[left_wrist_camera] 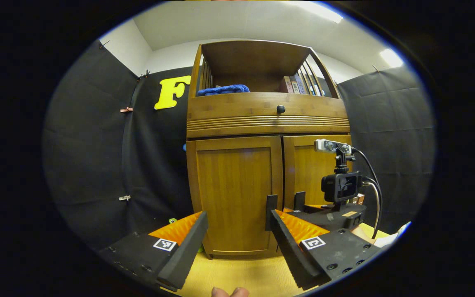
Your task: Open the right door of the double-door shoe cabinet with the right hand, and open the left door with the left hand.
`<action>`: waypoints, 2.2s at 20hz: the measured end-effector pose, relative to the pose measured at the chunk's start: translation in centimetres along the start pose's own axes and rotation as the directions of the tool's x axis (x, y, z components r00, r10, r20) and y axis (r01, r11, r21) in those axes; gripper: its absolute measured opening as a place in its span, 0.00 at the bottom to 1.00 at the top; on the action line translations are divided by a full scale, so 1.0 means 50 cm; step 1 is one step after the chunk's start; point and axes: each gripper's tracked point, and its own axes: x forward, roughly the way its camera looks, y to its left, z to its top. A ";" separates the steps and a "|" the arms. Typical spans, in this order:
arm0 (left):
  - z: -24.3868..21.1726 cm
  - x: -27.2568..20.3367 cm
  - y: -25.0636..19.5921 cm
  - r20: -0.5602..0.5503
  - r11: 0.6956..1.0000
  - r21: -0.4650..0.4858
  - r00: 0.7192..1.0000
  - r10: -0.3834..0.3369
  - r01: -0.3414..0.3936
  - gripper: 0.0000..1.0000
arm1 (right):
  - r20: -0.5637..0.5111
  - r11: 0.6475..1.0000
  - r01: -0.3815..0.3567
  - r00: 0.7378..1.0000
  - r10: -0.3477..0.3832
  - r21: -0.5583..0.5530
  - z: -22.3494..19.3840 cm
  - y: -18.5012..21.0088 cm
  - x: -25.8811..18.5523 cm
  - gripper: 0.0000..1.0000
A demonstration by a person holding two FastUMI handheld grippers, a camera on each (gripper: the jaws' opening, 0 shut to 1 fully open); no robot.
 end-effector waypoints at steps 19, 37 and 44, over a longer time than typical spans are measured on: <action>0.031 0.022 -0.001 0.027 1.000 -0.019 1.000 0.012 -0.011 0.94 | 0.014 0.989 -0.143 0.990 0.143 -0.037 -0.019 -0.079 -0.214 0.21; 0.051 0.019 -0.134 0.035 0.998 -0.014 0.997 -0.067 0.067 0.94 | 0.031 0.996 0.041 0.999 -0.044 0.078 0.014 -0.415 -0.467 0.18; 0.050 0.047 -0.184 0.012 0.994 -0.044 0.995 -0.095 0.095 0.94 | 0.059 0.993 0.115 0.991 -0.117 0.028 0.052 -0.524 -0.504 0.14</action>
